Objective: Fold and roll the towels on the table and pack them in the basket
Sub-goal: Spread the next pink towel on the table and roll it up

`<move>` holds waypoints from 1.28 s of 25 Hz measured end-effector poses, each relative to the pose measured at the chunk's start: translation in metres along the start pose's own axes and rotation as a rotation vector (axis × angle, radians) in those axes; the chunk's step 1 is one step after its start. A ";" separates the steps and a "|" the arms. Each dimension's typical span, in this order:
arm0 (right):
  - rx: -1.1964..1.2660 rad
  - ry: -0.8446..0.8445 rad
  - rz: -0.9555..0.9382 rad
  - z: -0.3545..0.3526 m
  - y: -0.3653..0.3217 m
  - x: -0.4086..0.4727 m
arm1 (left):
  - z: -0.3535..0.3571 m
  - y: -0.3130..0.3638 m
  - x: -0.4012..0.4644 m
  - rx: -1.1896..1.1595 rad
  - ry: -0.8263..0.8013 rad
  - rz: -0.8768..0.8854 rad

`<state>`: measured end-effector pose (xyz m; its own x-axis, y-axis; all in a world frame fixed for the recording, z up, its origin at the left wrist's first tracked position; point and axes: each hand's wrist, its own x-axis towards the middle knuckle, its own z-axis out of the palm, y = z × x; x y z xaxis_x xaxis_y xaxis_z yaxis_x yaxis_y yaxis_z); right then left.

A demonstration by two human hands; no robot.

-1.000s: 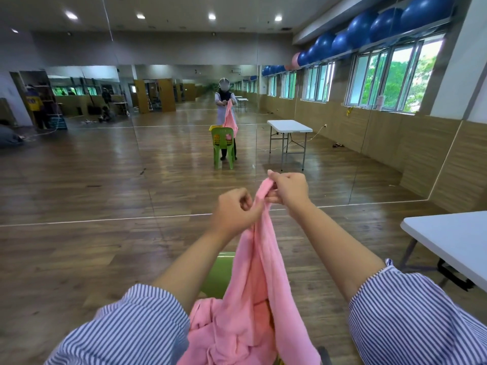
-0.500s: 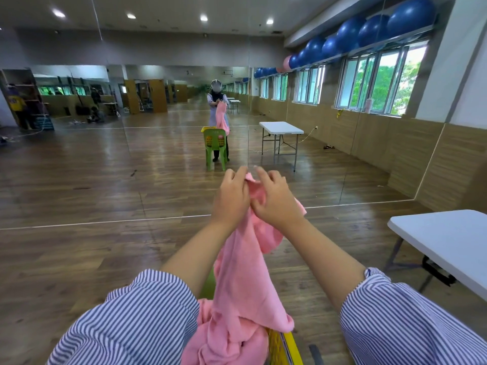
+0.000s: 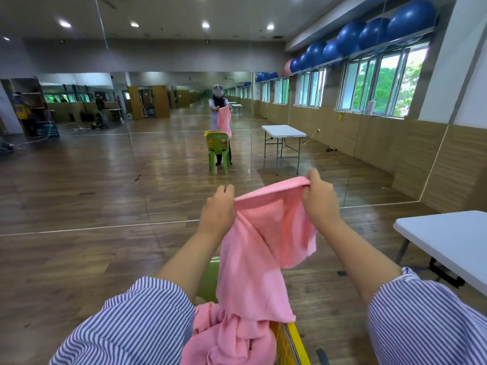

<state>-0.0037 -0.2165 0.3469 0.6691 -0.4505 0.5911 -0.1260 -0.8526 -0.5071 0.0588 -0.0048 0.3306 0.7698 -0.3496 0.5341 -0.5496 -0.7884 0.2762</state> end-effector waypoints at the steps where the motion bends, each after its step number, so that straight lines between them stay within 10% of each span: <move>1: -0.029 0.033 -0.001 -0.006 0.002 0.000 | 0.001 0.001 -0.001 -0.003 -0.006 -0.013; 11: -0.300 0.107 0.099 -0.070 0.076 0.009 | 0.021 0.026 -0.023 -0.009 0.056 0.362; 16: -0.130 0.271 0.333 -0.141 0.173 0.028 | 0.065 0.033 -0.005 -0.088 0.046 0.087; 32: -0.567 0.235 0.159 -0.230 0.379 0.100 | 0.208 0.392 0.116 -0.333 0.336 0.311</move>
<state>-0.1529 -0.6455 0.3576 0.4398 -0.5741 0.6906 -0.6217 -0.7496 -0.2272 0.0002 -0.4597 0.3344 0.4400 -0.3166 0.8404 -0.8484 -0.4531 0.2735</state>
